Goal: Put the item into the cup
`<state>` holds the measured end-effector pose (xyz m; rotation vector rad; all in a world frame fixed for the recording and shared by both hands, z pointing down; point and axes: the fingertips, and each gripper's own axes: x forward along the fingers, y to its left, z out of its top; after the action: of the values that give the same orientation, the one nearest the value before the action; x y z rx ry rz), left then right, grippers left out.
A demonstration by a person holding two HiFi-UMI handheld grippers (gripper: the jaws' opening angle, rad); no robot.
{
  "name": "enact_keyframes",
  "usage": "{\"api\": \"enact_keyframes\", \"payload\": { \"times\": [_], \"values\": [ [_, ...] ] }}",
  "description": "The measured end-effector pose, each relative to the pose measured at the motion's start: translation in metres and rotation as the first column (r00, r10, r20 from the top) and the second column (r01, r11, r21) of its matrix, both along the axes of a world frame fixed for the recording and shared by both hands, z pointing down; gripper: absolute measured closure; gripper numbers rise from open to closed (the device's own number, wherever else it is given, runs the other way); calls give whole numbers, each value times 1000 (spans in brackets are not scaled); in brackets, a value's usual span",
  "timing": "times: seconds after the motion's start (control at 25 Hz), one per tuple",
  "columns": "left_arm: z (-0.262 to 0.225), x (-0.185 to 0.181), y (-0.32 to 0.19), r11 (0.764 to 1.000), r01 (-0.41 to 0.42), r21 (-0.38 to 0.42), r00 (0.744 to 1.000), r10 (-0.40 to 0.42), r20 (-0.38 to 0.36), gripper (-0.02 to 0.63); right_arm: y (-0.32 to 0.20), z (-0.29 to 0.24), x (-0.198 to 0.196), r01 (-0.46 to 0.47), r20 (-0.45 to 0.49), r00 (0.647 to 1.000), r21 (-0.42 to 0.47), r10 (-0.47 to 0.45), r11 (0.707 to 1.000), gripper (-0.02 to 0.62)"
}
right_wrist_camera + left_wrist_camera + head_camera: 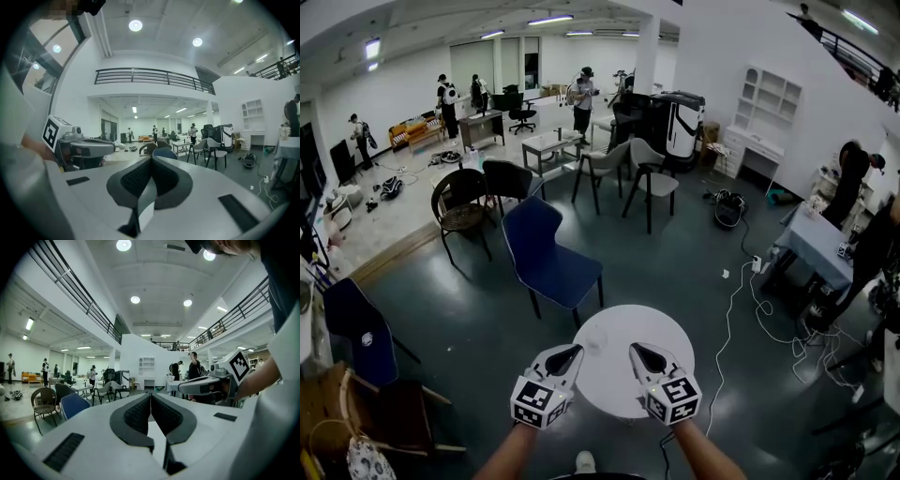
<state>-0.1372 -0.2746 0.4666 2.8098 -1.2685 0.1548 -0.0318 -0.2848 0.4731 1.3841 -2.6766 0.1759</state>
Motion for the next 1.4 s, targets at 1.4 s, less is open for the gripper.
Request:
{"api": "enact_keyframes", "payload": {
  "times": [1.4],
  "values": [
    [-17, 69, 149, 999, 31, 18, 999, -31, 8, 586, 140, -14, 73, 32, 21, 999, 8, -32, 999, 580]
  ]
}}
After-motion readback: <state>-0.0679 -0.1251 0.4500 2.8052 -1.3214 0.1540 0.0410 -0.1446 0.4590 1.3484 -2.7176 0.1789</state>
